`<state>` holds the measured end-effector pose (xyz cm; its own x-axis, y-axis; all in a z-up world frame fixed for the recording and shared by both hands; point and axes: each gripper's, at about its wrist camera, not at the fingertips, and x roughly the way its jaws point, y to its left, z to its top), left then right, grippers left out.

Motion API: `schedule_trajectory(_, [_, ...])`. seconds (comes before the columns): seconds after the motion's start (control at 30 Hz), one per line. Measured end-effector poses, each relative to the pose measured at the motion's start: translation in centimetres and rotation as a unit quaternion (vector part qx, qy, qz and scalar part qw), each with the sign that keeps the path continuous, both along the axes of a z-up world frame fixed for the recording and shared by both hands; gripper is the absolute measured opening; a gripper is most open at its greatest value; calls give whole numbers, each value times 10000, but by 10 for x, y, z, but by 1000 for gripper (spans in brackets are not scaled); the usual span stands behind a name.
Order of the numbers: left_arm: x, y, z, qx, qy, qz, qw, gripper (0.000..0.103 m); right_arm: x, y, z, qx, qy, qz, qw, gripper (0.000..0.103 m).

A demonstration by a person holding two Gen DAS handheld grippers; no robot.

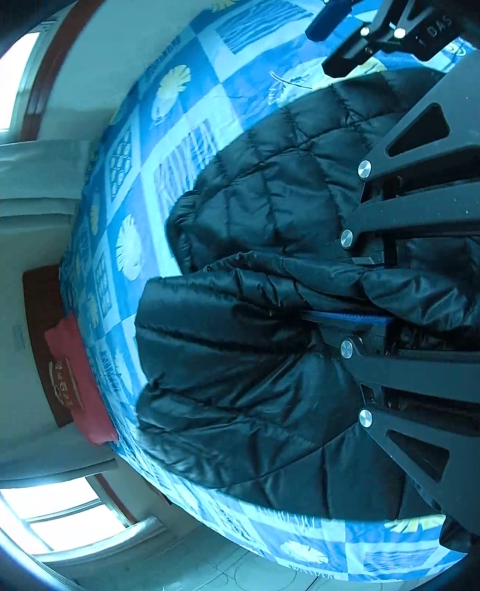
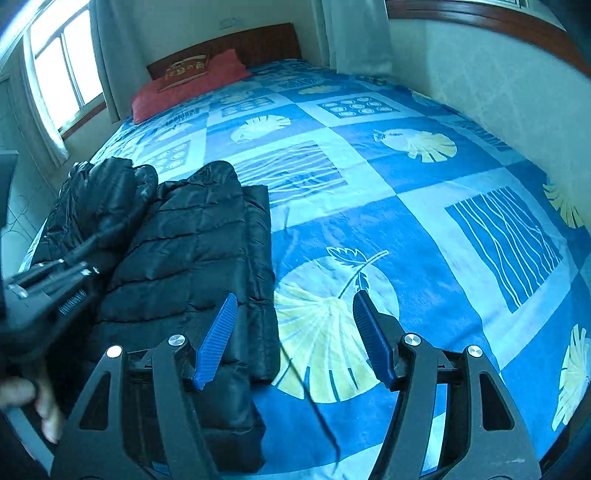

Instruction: Fold large clothes

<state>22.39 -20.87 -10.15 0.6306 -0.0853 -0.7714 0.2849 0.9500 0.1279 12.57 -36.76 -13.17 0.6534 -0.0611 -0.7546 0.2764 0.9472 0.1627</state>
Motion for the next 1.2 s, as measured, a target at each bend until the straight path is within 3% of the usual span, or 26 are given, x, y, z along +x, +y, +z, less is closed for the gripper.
schedule_trajectory(0.13, [-6,-10,-12,132,-137,7,9998,15,2,-2,-6,13,81,-1,10000,65])
schedule_trajectory(0.27, [-15,-13,-4,191,-254,-19,9995,19,1,-3,-5,-42,84,-27,10000,65])
schedule_trajectory(0.43, [-33,-20,15,-24,-250,-243,9994,50,-2,-3,-1,-148,72,-39,9999,65])
schedule_trajectory(0.5, [-45,-22,25,-104,-341,-312,9989,55,-6,-4,2,-211,74,-50,9997,65])
schedule_trajectory(0.9, [-96,1,86,-565,-737,-685,9933,56,-39,12,58,-688,-291,-12,9972,68])
schedule_trajectory(1.07, [-105,35,107,-794,-955,-524,9909,56,-42,39,83,-953,-496,163,9941,71])
schedule_trajectory(1.2, [-107,86,121,-1063,-1100,-134,9881,56,-38,64,95,-969,-602,364,9928,71])
